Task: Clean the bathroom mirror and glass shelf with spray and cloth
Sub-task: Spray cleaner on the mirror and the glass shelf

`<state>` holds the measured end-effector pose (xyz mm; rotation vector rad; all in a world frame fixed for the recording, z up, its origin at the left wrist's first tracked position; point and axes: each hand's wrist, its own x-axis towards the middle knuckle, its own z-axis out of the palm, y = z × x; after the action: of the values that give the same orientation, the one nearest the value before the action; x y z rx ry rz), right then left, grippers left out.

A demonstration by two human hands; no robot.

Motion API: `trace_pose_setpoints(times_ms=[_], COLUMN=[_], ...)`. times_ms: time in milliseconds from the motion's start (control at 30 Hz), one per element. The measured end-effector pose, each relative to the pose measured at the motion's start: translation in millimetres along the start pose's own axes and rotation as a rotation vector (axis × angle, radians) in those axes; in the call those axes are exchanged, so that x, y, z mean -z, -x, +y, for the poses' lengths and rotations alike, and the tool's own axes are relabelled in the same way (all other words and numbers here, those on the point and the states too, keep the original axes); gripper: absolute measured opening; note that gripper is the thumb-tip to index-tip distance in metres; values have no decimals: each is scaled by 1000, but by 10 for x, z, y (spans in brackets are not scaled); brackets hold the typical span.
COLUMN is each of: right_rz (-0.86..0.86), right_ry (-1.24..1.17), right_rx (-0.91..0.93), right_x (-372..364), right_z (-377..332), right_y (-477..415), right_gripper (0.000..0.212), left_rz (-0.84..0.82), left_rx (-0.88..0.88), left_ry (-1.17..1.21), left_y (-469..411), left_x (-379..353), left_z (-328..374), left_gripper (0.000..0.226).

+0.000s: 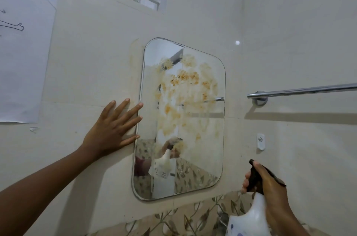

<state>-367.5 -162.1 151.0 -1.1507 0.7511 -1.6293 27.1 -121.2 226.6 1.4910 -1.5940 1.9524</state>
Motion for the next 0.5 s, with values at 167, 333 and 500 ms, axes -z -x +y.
trace_pose_setpoints(times_ms=[167,333,500], right_rz=[-319,-459,-251], right_ry=[145,176,166], right_rx=[15,-94,-106], right_x=[-78,-171,-93], right_z=[17,121,262], right_y=[207,418,404], right_gripper=[33,35,33], left_rz=[-1,-13,-19], left_rx=[-1,-3,-2], left_ry=[3,-14,-13], left_y=[3,3,-1], left_x=[11,-2,14], left_z=[-1,-4,-3], left_gripper=[59,59,58])
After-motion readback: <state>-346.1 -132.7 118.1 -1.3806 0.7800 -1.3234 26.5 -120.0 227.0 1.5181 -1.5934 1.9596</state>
